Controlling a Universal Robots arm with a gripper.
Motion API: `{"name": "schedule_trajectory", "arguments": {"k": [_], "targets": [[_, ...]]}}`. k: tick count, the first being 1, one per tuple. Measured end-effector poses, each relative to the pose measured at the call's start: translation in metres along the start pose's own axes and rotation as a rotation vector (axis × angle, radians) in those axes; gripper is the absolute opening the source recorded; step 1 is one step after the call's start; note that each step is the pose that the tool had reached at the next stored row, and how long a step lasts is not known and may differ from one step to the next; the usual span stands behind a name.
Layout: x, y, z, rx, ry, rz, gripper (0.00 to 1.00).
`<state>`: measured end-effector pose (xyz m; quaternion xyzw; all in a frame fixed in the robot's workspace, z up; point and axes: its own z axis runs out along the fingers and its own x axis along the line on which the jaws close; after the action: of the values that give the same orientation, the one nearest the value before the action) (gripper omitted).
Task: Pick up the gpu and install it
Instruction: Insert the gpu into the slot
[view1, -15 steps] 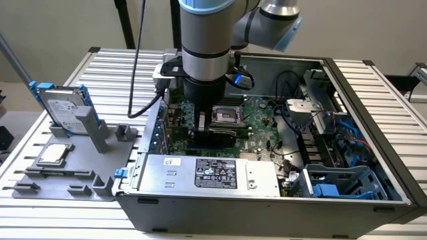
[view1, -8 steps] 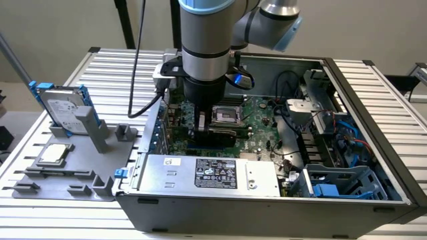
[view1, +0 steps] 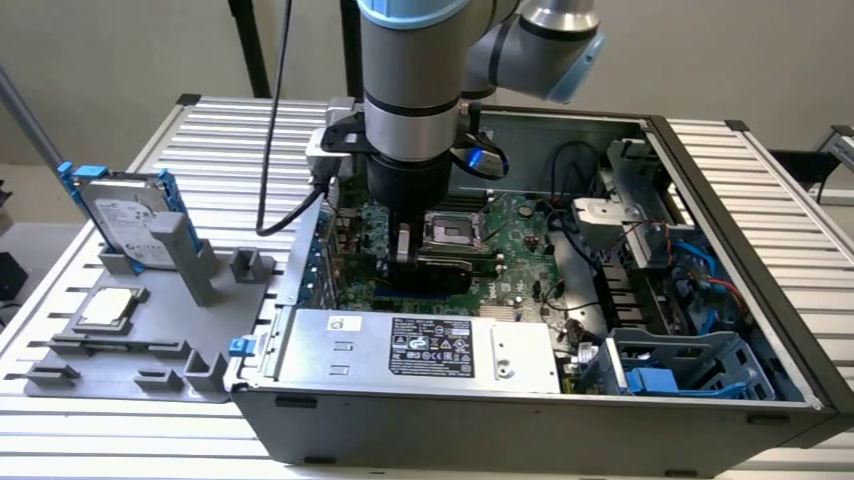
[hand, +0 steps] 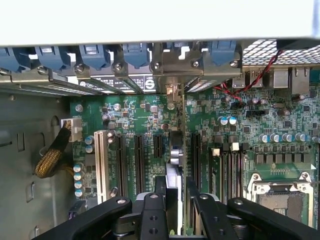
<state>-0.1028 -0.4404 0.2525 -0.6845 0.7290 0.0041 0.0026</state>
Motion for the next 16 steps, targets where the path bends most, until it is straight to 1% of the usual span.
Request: {"name": "schedule_trajectory", "arguments": {"k": [7,11,12,16], "targets": [[0.0,-0.0001,0.0036,0.0004,-0.0005,0.0,0.27],[0.0,-0.0001,0.0037,0.0005,-0.0006,0.0,0.27],[0.0001,0.0,0.0032,0.0,0.0003,0.0,0.27],[-0.0006,0.0,0.0029,-0.0001,0.0007,0.0,0.27]]}}
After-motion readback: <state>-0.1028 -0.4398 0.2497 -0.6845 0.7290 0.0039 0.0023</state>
